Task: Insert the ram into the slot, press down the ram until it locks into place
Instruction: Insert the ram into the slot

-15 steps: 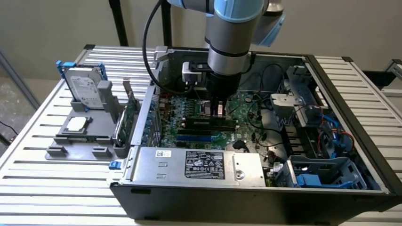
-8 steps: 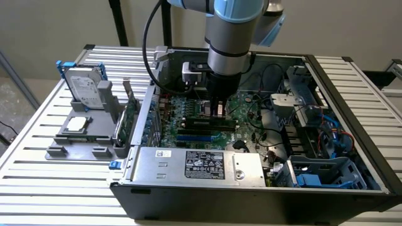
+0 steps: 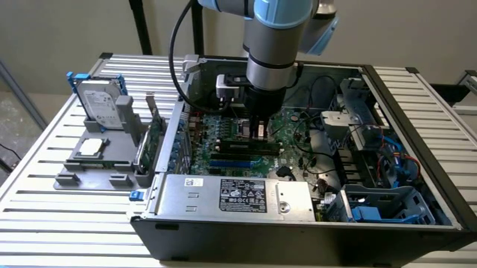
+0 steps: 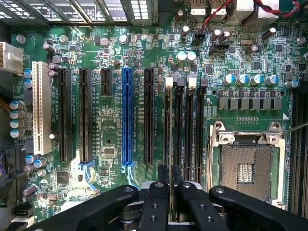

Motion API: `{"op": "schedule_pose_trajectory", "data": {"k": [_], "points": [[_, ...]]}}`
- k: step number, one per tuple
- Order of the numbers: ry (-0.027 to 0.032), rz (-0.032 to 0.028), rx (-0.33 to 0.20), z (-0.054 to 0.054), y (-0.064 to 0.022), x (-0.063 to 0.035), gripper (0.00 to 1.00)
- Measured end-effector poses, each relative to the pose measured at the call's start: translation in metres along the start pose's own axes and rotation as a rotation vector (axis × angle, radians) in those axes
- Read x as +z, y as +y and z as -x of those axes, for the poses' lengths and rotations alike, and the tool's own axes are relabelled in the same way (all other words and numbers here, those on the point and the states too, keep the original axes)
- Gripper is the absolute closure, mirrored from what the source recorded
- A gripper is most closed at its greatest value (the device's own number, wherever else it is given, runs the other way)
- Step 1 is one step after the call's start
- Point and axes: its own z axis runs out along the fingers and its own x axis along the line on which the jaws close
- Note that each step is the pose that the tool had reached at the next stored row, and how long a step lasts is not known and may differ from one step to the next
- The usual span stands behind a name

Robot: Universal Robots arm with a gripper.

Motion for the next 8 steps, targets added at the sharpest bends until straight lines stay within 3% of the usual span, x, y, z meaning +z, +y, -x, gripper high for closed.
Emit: {"op": "schedule_pose_trajectory", "data": {"k": [4, 8], "points": [[-0.0023, -0.0001, 0.0, 0.0, 0.0001, -0.0006, 0.78], [-0.0084, 0.0, 0.0, 0.0, 0.0005, -0.0125, 0.78]]}}
